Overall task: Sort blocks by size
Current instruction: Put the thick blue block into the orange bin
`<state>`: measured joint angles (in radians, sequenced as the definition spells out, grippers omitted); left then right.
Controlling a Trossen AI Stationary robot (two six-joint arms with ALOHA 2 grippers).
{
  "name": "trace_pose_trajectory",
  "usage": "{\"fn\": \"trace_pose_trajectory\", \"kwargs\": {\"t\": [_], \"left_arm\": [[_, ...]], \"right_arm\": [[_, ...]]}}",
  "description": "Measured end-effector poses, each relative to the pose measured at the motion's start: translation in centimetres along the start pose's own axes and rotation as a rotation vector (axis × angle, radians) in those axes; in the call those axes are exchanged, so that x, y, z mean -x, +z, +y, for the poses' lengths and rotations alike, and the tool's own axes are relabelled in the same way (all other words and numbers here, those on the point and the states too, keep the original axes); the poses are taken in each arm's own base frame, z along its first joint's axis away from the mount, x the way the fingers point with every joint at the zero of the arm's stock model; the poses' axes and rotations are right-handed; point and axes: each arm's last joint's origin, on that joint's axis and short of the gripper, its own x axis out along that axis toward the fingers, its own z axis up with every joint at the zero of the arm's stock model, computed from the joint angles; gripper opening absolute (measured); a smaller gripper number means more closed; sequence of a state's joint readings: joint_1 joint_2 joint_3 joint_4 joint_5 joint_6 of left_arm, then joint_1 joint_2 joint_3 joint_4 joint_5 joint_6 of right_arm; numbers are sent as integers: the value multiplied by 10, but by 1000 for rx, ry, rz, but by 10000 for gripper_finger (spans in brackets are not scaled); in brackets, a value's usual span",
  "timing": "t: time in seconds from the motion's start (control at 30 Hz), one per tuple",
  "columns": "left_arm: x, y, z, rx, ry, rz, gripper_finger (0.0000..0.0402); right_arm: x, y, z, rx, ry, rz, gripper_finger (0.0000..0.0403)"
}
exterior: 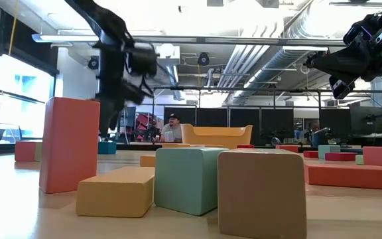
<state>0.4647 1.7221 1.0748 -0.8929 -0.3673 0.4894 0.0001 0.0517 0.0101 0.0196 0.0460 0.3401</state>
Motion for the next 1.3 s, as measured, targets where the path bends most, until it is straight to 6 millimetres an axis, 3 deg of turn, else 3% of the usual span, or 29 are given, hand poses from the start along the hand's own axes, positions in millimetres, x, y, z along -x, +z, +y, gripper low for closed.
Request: {"fn": "trace_pose_trajectory", "kwargs": {"t": [0.23, 0.4, 0.5, 0.7, 0.83, 1.07, 1.3], "left_arm": [[-31, 10, -8, -184, -61, 94, 287], [-37, 12, -11, -204, -88, 108, 273], [-37, 12, -12, -208, -98, 106, 231], [-34, 14, -16, -268, -106, 97, 94], [-28, 20, -17, -227, -113, 88, 93], [26, 25, -26, -83, -212, -186, 93], [103, 5, -76, -52, -199, -373, 93]], "right_arm": [[0, 0, 0, 0, 0, 0, 1], [0, 0, 0, 0, 0, 1, 1], [0, 0, 0, 0, 0, 0, 1], [0, 0, 0, 0, 0, 0, 1], [0, 0, 0, 0, 0, 0, 1], [0, 0, 0, 0, 0, 0, 1], [0, 0, 0, 0, 0, 0, 1]]}}
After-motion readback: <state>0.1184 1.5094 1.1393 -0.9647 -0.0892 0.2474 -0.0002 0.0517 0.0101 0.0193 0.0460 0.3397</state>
